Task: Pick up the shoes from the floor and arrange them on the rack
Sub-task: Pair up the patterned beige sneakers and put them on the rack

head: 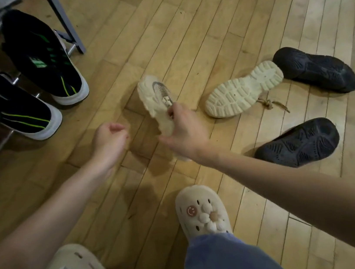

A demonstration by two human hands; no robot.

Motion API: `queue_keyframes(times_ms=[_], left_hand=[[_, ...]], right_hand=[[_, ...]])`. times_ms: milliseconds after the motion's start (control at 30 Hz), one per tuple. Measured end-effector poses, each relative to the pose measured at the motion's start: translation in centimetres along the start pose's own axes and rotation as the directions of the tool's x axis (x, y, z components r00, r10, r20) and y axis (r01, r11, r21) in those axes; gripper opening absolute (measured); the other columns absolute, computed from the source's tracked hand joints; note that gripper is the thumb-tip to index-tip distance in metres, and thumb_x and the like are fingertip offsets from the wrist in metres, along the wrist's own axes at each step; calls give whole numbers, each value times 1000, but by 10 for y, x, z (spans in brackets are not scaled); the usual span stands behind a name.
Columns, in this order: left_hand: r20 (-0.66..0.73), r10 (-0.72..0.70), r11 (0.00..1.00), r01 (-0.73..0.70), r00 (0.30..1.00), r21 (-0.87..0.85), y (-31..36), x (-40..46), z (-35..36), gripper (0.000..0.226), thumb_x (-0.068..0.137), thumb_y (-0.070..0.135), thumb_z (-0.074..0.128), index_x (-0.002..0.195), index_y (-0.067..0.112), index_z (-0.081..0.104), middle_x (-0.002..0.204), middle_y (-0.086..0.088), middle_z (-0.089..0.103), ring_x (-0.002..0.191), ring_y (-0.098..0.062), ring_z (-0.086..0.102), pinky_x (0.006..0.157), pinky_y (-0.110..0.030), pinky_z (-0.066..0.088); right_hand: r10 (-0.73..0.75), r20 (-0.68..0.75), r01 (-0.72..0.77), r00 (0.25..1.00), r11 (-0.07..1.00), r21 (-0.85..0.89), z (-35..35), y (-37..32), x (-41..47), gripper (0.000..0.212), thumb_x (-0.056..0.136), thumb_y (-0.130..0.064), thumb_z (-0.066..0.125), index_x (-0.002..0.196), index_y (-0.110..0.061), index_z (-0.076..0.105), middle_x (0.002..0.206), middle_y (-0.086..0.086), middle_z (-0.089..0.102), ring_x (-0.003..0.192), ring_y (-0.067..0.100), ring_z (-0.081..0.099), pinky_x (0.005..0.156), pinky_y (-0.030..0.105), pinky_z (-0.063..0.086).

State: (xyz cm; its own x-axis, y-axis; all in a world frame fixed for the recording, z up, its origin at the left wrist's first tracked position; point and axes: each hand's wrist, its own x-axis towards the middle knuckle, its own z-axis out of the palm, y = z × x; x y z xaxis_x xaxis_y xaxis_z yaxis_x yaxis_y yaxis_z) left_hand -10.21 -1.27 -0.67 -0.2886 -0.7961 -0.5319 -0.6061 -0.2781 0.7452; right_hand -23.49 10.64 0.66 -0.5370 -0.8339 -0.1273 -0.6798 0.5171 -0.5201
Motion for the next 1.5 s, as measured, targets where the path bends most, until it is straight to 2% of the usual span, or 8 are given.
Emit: queue_keyframes(times_ms=[200, 333, 500, 767, 967, 1133, 1333, 1500], left_hand=[[-18, -53, 995, 55, 998, 89, -24, -6, 0, 19, 83, 12, 60, 101, 17, 62, 105, -6, 64, 102, -25, 58, 90, -40, 47], [115, -63, 987, 45, 991, 152, -27, -27, 14, 36, 85, 24, 65, 118, 13, 53, 109, -4, 59, 101, -21, 55, 93, -36, 44], [214, -101, 964, 43, 972, 261, -34, -40, 29, 79, 64, 50, 80, 127, 16, 45, 122, -1, 58, 111, -20, 55, 96, -40, 46], [117, -142, 913, 85, 983, 400, -26, -35, 45, 106, 54, 50, 87, 134, 2, 37, 137, -13, 47, 125, -30, 47, 103, -42, 42], [116, -203, 958, 172, 972, 228, -21, -29, 40, 75, 57, 38, 86, 118, 5, 57, 116, -5, 61, 103, -20, 58, 82, -28, 47], [234, -251, 968, 242, 939, 64, -11, -21, 6, 87, 47, 38, 85, 123, 8, 54, 109, -6, 67, 94, -16, 65, 67, -29, 54], [436, -324, 842, 466, 840, -272, 0, -22, -25, 38, 72, 6, 75, 108, 10, 61, 111, -11, 69, 104, -24, 64, 80, -39, 54], [452, -296, 846, 451, 841, -285, -2, -23, -31, 33, 74, 6, 73, 104, 11, 61, 111, -11, 69, 108, -26, 63, 92, -42, 52]], right_hand=[[-330, 142, 312, 933, 940, 135, 9, -4, 1, 13, 92, -17, 54, 100, -9, 60, 95, 3, 59, 80, 16, 58, 70, 33, 55], [-202, -4, 200, 979, 975, -99, -18, 25, 23, 46, 86, -3, 44, 131, -12, 47, 124, 7, 48, 109, 20, 52, 90, 25, 46], [175, 240, 5, 955, 800, -600, -49, 82, 52, 95, 85, 0, 56, 153, -25, -4, 160, 16, -5, 147, 41, -4, 118, 56, 5], [93, 217, 98, 972, 678, -728, -44, 100, 57, 72, 79, -8, 66, 142, -18, 31, 147, 15, 27, 141, 40, 16, 119, 51, 11], [-281, 29, 277, 959, 917, -288, -62, 53, 57, 95, 61, -45, 66, 143, -13, 31, 135, 15, 45, 128, 33, 40, 115, 49, 21], [-384, 36, 361, 923, 893, 267, -85, 15, 71, 80, 60, -58, 52, 124, -10, 54, 107, -2, 63, 93, 15, 61, 76, 21, 51], [-203, 264, -64, 943, 667, 743, -85, 11, 88, 43, 57, -40, 50, 81, -5, 57, 72, 8, 58, 62, 21, 56, 46, 19, 42], [91, 457, -390, 885, 680, 621, -56, 29, 90, 35, 63, -31, 45, 85, -4, 53, 75, 9, 55, 65, 23, 53, 50, 20, 41]])
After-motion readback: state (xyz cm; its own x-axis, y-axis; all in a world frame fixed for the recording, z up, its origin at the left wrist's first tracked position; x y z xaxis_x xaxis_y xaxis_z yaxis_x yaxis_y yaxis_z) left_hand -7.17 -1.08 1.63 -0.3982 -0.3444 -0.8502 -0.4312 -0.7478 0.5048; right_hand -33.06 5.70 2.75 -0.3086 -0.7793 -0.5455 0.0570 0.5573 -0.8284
